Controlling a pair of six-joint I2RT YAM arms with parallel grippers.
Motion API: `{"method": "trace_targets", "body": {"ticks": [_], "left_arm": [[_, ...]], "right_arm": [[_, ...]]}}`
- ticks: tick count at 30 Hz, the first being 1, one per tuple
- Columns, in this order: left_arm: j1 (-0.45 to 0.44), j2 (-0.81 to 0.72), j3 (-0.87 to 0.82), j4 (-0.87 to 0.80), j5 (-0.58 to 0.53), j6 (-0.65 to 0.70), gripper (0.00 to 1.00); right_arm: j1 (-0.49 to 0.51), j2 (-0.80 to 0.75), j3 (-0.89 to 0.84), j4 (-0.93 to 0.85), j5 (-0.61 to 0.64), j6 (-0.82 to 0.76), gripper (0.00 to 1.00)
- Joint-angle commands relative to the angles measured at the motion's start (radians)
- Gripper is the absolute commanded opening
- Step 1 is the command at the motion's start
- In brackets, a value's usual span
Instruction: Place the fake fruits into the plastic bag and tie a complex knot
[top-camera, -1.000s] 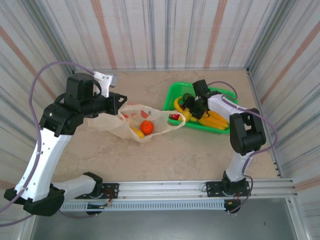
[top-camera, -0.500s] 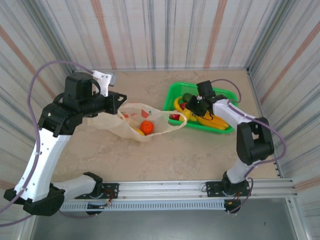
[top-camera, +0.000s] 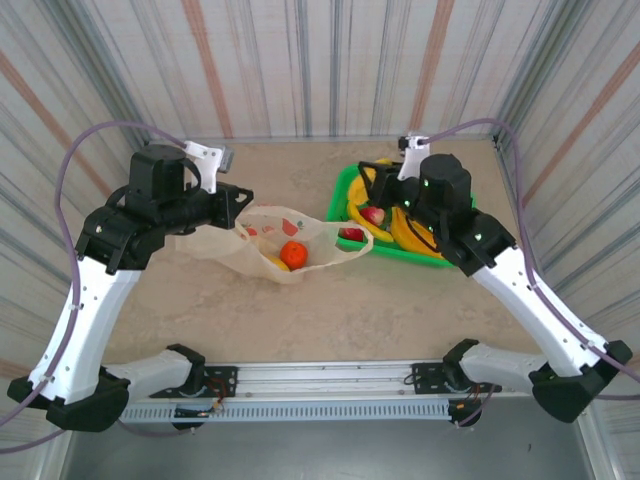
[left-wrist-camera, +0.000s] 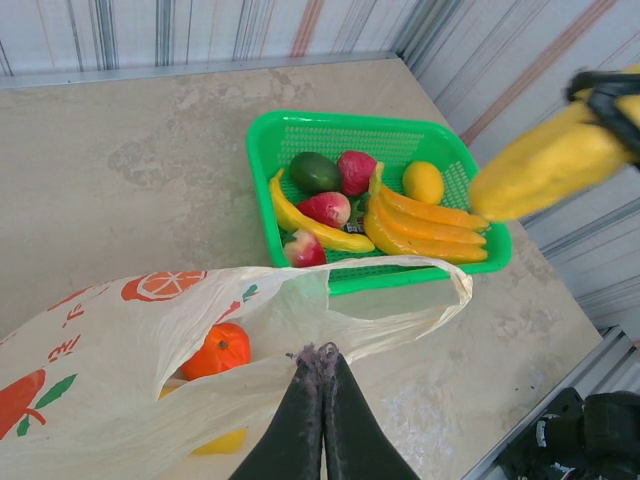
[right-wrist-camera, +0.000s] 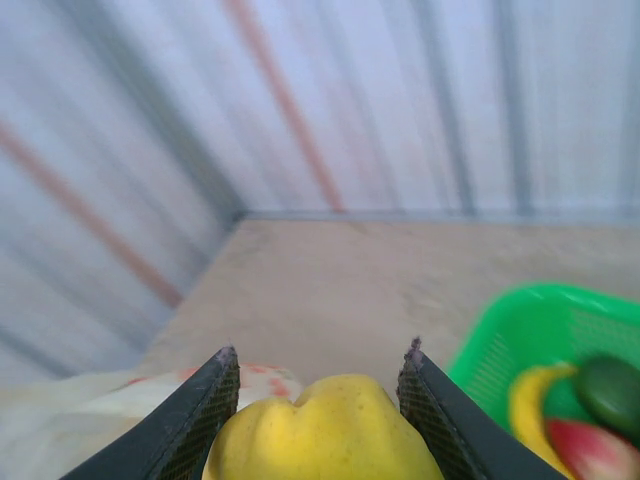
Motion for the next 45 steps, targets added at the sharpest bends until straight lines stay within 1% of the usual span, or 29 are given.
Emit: {"method": "trace_targets", "body": {"ticks": [1, 4, 8, 11, 14, 19, 23, 28, 34, 35, 38, 39, 41, 45], "left_arm": [[-0.006, -0.022, 0.018, -0.009, 0.004, -0.006, 0.0], [-0.005, -0.029, 0.018, -0.012, 0.0, -0.004, 0.0], [-0.003, -0.035, 0.016, -0.014, 0.001, -0.006, 0.0], [-0.003, -0.039, 0.014, -0.015, 0.003, -0.008, 0.0], [-0.003, -0.043, 0.012, -0.012, 0.008, -0.009, 0.0], [-0.003, -0.047, 0.011, -0.012, 0.012, -0.009, 0.0], [-0.003, -0.056, 0.008, -0.011, 0.014, -0.008, 0.0], [-0.003, -0.071, -0.01, -0.008, 0.004, -0.006, 0.0], [-0.003, -0.076, -0.025, -0.01, -0.011, 0.0, 0.0], [-0.003, -0.076, -0.023, -0.011, -0.015, 0.001, 0.0], [-0.003, -0.077, -0.024, -0.015, -0.022, 0.0, 0.0], [-0.003, -0.077, -0.025, -0.017, -0.025, 0.001, 0.0], [-0.003, -0.077, -0.025, -0.021, -0.035, 0.005, 0.0], [-0.003, -0.077, -0.029, -0.023, -0.043, 0.008, 0.0]], "right_arm": [[0.114, 0.032, 0.002, 0.041, 0.069, -0.141, 0.44], [0.206, 0.072, -0.029, 0.091, 0.096, -0.173, 0.44], [0.272, 0.14, -0.093, 0.192, 0.121, -0.176, 0.44], [0.295, 0.184, -0.144, 0.293, 0.15, -0.161, 0.43], [0.31, 0.241, -0.169, 0.38, 0.119, -0.136, 0.43], [0.323, 0.358, -0.234, 0.607, 0.066, -0.14, 0.42], [0.319, 0.484, -0.197, 0.669, 0.01, -0.148, 0.43], [0.319, 0.651, -0.105, 0.736, -0.08, -0.094, 0.44], [0.326, 0.819, 0.031, 0.772, -0.072, -0.066, 0.45], [0.328, 0.838, 0.053, 0.763, -0.072, -0.066, 0.47], [0.329, 0.889, 0.124, 0.666, -0.072, -0.076, 0.68], [0.329, 0.887, 0.123, 0.655, -0.068, -0.079, 0.73], [0.329, 0.864, 0.098, 0.657, -0.068, -0.085, 0.77], [0.329, 0.78, 0.05, 0.612, -0.067, -0.123, 0.8]]}}
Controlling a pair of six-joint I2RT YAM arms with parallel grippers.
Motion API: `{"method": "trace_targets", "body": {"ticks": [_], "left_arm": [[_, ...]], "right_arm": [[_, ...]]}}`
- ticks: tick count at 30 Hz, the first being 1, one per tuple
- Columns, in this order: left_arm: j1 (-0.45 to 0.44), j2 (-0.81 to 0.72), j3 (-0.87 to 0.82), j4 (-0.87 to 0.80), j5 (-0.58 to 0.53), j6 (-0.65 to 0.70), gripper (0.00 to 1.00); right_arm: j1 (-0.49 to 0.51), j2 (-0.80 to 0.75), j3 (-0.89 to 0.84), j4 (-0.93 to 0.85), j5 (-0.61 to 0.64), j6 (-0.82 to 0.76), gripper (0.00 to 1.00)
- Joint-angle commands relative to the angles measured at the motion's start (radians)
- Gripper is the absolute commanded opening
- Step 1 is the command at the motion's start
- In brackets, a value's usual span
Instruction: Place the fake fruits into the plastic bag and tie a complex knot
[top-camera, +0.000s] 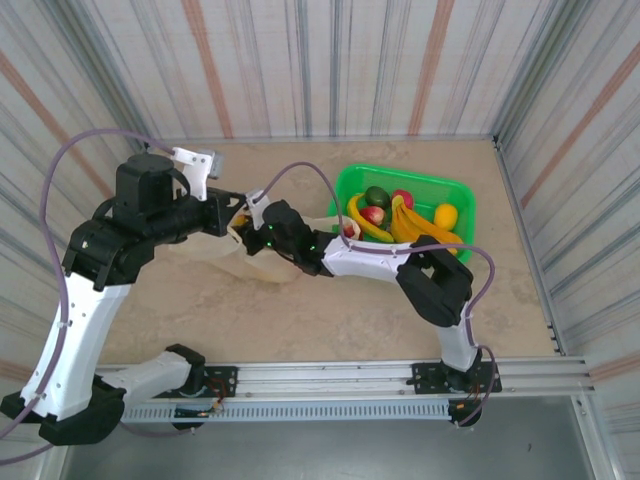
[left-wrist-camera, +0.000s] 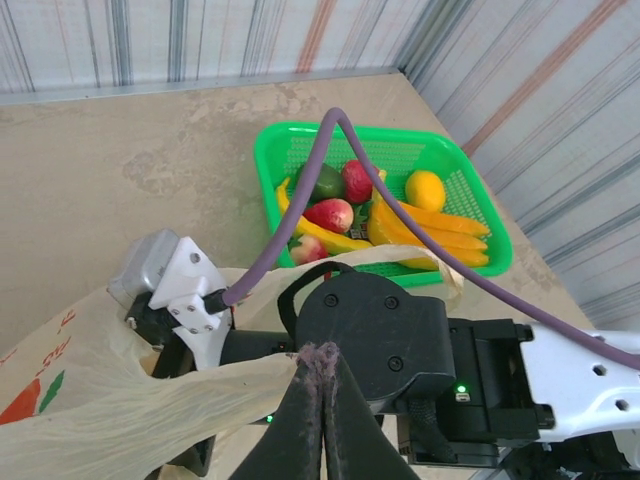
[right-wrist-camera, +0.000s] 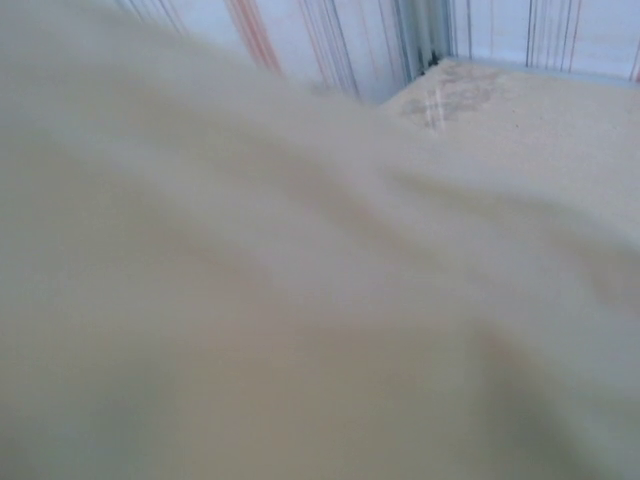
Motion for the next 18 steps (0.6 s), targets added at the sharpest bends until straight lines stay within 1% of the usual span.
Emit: {"method": "trace_targets", "body": {"ticks": [1, 4, 11, 14, 18], "left_arm": [[-0.003, -0.012, -0.007, -0.015, -0.019, 0.007, 0.0], [-0.003, -0.005, -0.004, -0.014, -0.017, 0.008, 0.0], [-0.003, 0.014, 0.006, -0.01, -0.014, 0.006, 0.0], [-0.003, 0.02, 0.006, -0.01, -0.005, 0.003, 0.0], [-0.003, 0.02, 0.003, -0.009, 0.008, -0.001, 0.0]], "right_arm": [[0.007, -0.101, -0.036, -0.077, -0.006, -0.049, 0.8], [0.0, -0.181, -0.069, -0.138, -0.047, -0.064, 0.79], [-0.015, -0.392, -0.197, -0.207, -0.084, -0.053, 0.77], [-0.03, -0.472, -0.218, -0.273, -0.131, -0.05, 0.75], [-0.043, -0.568, -0.232, -0.363, -0.141, -0.051, 0.71]]}}
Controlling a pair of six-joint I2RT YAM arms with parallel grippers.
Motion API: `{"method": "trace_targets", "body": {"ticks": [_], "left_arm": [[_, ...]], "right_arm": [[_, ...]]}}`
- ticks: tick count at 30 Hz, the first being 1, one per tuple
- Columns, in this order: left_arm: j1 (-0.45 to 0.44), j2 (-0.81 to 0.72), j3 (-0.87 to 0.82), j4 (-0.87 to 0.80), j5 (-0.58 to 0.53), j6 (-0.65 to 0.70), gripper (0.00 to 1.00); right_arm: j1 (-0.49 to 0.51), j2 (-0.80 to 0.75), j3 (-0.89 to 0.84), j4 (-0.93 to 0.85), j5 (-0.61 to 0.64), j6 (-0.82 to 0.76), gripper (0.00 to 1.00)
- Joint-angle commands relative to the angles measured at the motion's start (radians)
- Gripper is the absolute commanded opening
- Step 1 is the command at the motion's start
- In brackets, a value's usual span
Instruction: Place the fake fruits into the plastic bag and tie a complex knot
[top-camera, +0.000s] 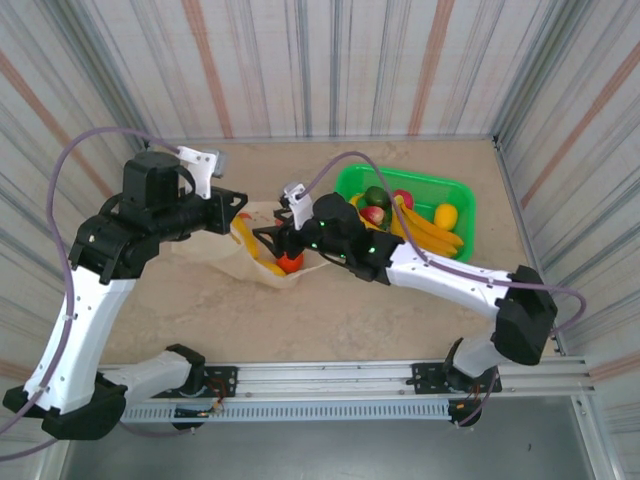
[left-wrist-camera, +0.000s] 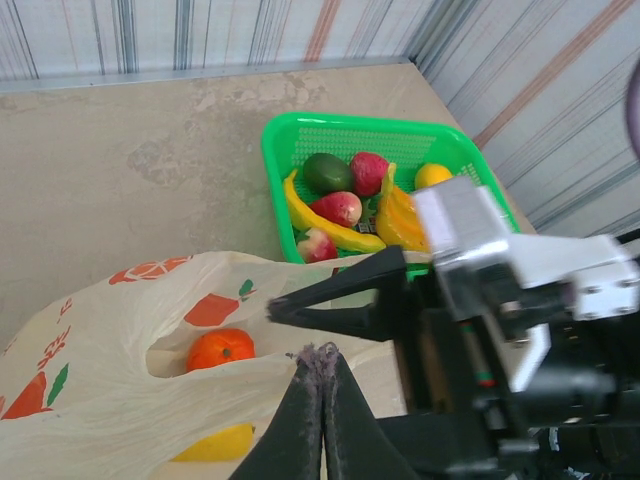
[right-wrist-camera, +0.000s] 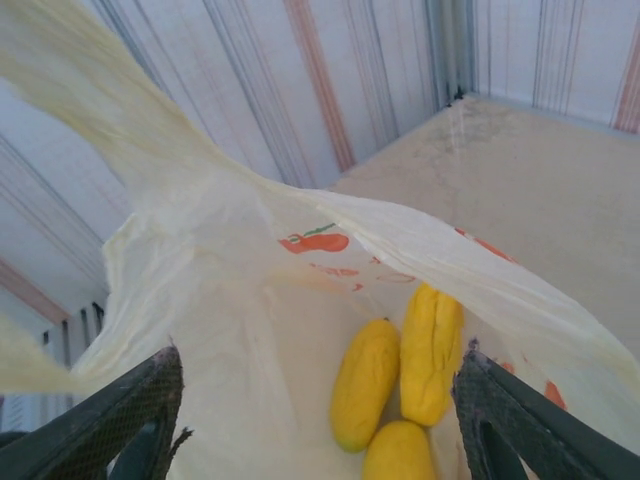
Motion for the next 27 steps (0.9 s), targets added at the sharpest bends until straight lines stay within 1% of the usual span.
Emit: {"method": "trace_targets", "body": {"ticks": [1, 5, 8, 9, 11, 12, 14, 16, 18, 20, 22, 24, 27], "left_arm": [[-0.003, -0.004, 0.003, -0.009, 0.02, 0.0, 0.0], [-0.003, -0.031, -0.043, 0.002, 0.071, -0.002, 0.0], [-0.006, -0.053, -0.096, 0.002, 0.131, -0.008, 0.0], [-0.011, -0.061, -0.114, 0.006, 0.148, -0.009, 0.0], [-0.021, -0.085, -0.153, 0.005, 0.183, -0.014, 0.0], [-0.027, -0.096, -0.17, 0.008, 0.197, -0.014, 0.0], [-0.039, -0.126, -0.212, 0.011, 0.21, -0.014, 0.0], [-0.047, -0.146, -0.246, 0.01, 0.208, -0.012, 0.0], [-0.049, -0.156, -0.269, 0.007, 0.194, -0.012, 0.0], [-0.049, -0.159, -0.284, 0.005, 0.184, -0.011, 0.0], [-0.049, -0.168, -0.297, -0.004, 0.168, -0.013, 0.0], [-0.049, -0.182, -0.31, -0.027, 0.137, -0.015, 0.0], [-0.049, -0.214, -0.335, -0.067, 0.109, -0.02, 0.0]], "right_arm": [[-0.016, -0.095, -0.024, -0.126, -0.03, -0.009, 0.7], [-0.037, -0.201, -0.053, -0.19, 0.01, 0.001, 0.61], [-0.07, -0.263, -0.04, -0.291, 0.0, 0.017, 0.61], [-0.086, -0.274, -0.03, -0.325, -0.026, 0.024, 0.61], [-0.119, -0.278, 0.004, -0.422, -0.16, 0.015, 0.63], [-0.125, -0.274, 0.023, -0.467, -0.187, 0.009, 0.63], [-0.135, -0.279, 0.045, -0.551, -0.159, 0.001, 0.63], [-0.177, -0.313, 0.027, -0.566, -0.139, 0.013, 0.63], [-0.258, -0.345, 0.004, -0.568, -0.121, 0.054, 0.61], [-0.361, -0.362, -0.003, -0.58, -0.141, 0.093, 0.61], [-0.42, -0.353, 0.015, -0.622, -0.12, 0.106, 0.61], [-0.454, -0.325, 0.046, -0.68, -0.1, 0.104, 0.62], [-0.489, -0.299, 0.062, -0.736, -0.012, 0.112, 0.63]]}}
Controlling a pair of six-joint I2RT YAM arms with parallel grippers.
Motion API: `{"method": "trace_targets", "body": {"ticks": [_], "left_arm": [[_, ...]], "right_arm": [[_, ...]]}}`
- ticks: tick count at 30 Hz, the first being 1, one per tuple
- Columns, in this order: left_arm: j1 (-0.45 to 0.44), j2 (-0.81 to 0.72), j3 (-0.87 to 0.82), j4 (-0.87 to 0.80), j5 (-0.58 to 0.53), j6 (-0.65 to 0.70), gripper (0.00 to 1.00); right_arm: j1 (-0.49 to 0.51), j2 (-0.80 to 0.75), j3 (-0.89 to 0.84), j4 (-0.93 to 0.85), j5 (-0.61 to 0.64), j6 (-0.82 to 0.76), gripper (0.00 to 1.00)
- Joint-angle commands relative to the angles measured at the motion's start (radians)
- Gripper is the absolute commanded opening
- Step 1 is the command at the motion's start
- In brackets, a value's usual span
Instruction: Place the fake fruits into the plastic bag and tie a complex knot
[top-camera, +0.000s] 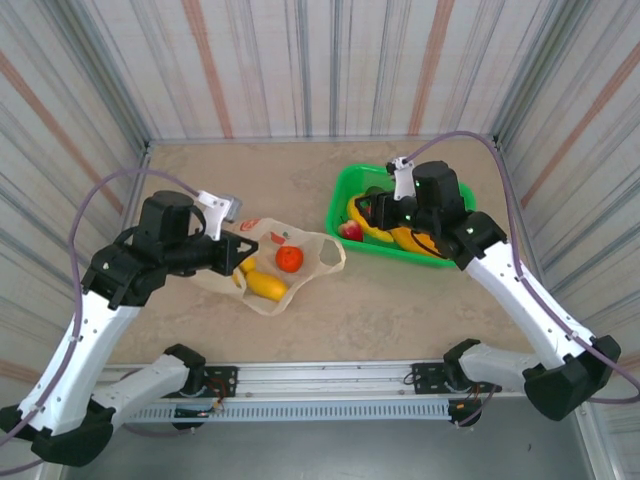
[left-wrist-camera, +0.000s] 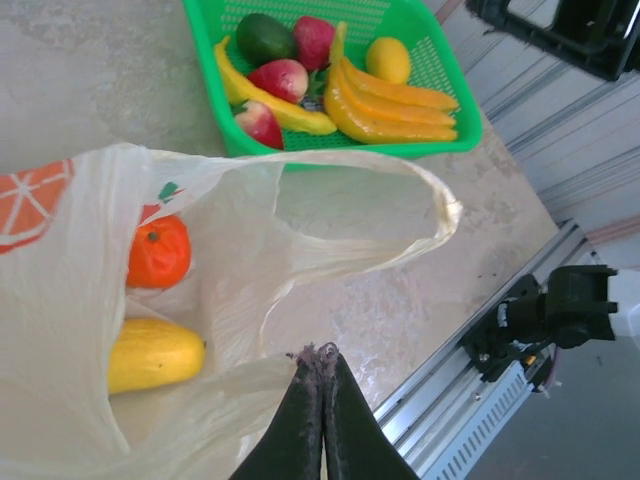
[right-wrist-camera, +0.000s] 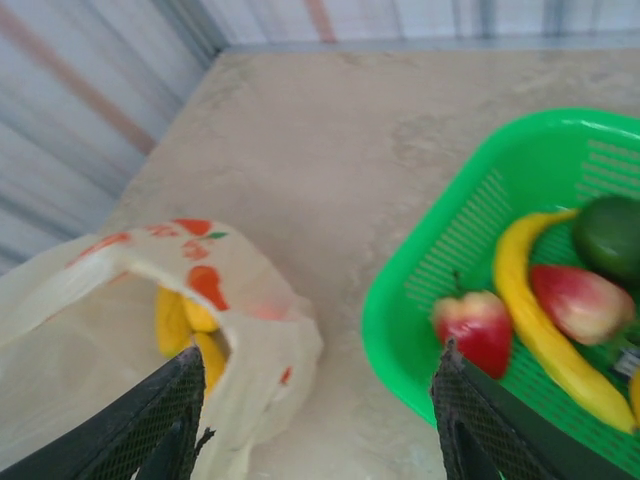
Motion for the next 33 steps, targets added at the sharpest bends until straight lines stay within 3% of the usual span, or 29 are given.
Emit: {"method": "trace_targets", "body": {"ticks": [1, 4, 8, 16, 18, 21, 25, 28, 31, 33], "left_arm": [[-0.004, -0.049, -0.036, -0.07, -0.036, -0.017, 0.0], [-0.004, -0.081, -0.079, -0.09, -0.048, -0.033, 0.0], [-0.004, -0.11, -0.124, -0.122, -0.113, -0.047, 0.0], [-0.004, -0.094, -0.137, -0.102, -0.178, -0.041, 0.0], [-0.004, -0.091, -0.143, -0.082, -0.16, -0.03, 0.0], [-0.009, -0.054, -0.18, -0.055, -0.046, -0.025, 0.0], [-0.037, -0.034, -0.212, -0.044, -0.046, -0.019, 0.0], [-0.05, -0.002, -0.226, -0.044, 0.005, 0.0, 0.0], [-0.089, 0.039, -0.235, -0.045, 0.031, 0.006, 0.0], [-0.112, 0.05, -0.232, -0.043, 0.024, 0.011, 0.0]], "right_arm": [[-0.04, 0.024, 0.024, -0.117, 0.096, 0.044, 0.64], [-0.124, 0.045, 0.016, -0.153, 0.19, 0.098, 0.67], [-0.242, 0.116, 0.012, -0.173, 0.168, 0.146, 0.68], [-0.274, 0.262, 0.049, -0.187, 0.21, 0.13, 0.73], [-0.283, 0.281, 0.046, -0.172, 0.181, 0.118, 0.74], [-0.281, 0.302, 0.061, -0.176, 0.167, 0.11, 0.75], [-0.264, 0.257, 0.067, -0.113, 0.013, 0.055, 0.72], [-0.227, 0.221, 0.089, -0.063, -0.22, -0.011, 0.66], [-0.112, 0.188, 0.132, -0.051, -0.371, -0.095, 0.58], [-0.019, 0.186, 0.18, -0.094, -0.407, -0.161, 0.54]]}}
